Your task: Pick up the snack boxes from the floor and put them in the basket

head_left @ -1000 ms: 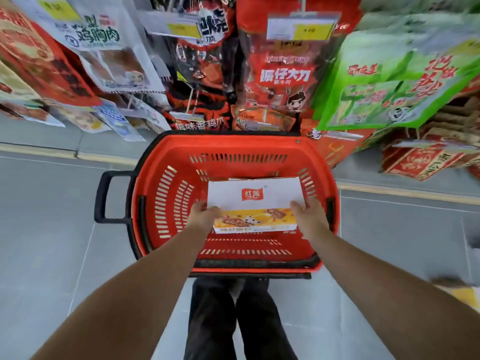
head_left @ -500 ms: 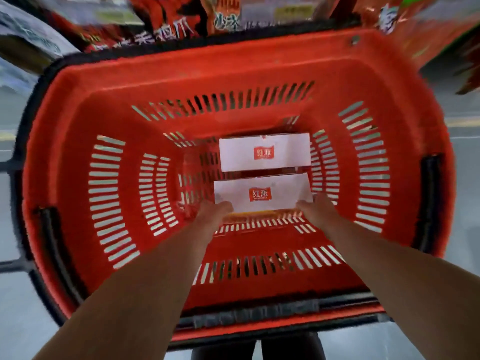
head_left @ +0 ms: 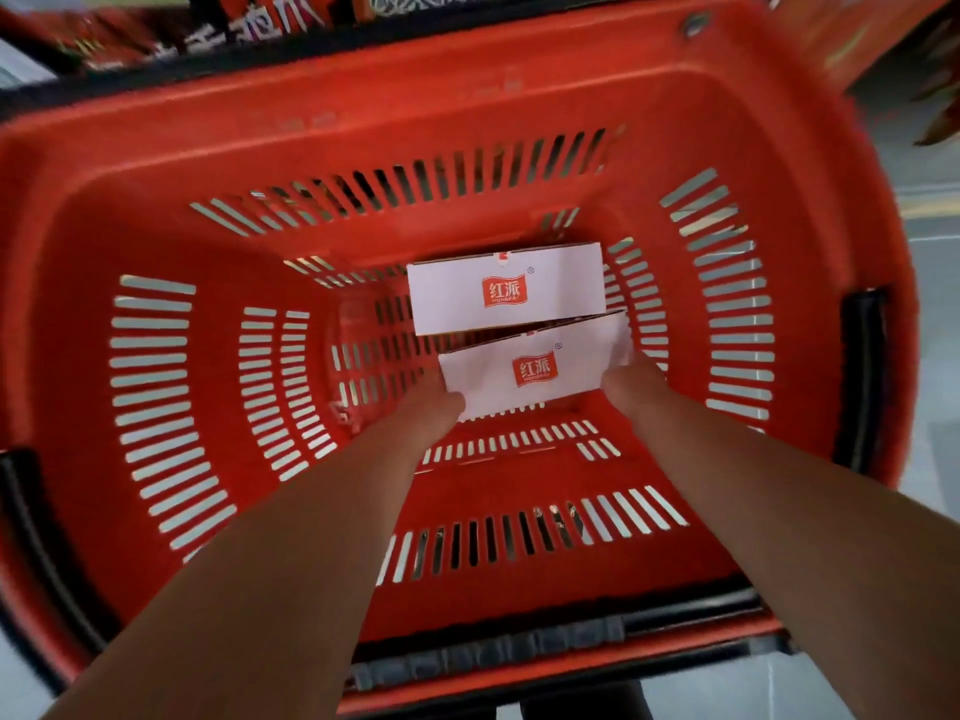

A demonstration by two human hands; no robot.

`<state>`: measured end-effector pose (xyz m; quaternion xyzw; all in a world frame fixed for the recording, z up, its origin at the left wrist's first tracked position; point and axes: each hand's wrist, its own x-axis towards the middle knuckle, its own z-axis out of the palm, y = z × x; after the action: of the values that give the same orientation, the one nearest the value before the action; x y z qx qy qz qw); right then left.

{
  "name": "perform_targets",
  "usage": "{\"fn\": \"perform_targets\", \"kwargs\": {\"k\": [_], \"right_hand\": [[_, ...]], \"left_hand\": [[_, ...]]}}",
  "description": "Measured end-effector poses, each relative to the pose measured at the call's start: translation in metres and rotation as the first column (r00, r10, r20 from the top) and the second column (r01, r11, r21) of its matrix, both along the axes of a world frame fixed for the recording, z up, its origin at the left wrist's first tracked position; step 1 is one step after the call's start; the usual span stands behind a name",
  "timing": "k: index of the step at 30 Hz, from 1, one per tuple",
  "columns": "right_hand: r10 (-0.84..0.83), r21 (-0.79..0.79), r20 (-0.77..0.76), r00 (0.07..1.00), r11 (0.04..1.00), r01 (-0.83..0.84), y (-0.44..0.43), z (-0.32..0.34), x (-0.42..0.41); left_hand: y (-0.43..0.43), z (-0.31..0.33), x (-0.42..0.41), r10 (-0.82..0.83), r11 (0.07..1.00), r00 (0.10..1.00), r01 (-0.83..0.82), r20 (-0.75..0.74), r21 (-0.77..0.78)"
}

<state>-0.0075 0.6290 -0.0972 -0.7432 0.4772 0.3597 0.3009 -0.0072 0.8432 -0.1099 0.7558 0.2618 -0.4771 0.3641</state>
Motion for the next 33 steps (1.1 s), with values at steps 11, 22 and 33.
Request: {"fn": "perform_targets", "kwargs": {"k": [11,22,33], "right_hand": [[-0.09,0.2,0.38,0.921,0.98,0.013,0.0,0.224,0.022],[-0.655,0.431,0.616,0.437,0.745,0.508,-0.06,0.448,-0.075],[-0.698,0.482,0.71,0.093,0.578,0.658,-0.21,0.529,-0.25]], "left_hand": [[-0.064,0.229,0.078,0.019,0.989,0.968,0.018,0.252,-0.144],[-0.182,0.48,0.034,0.085,0.86,0.919,0.127,0.385,-0.494],[-0.362,0.559,-0.111,-0.235,0.723,0.854,0.473,0.464,-0.503]]}}
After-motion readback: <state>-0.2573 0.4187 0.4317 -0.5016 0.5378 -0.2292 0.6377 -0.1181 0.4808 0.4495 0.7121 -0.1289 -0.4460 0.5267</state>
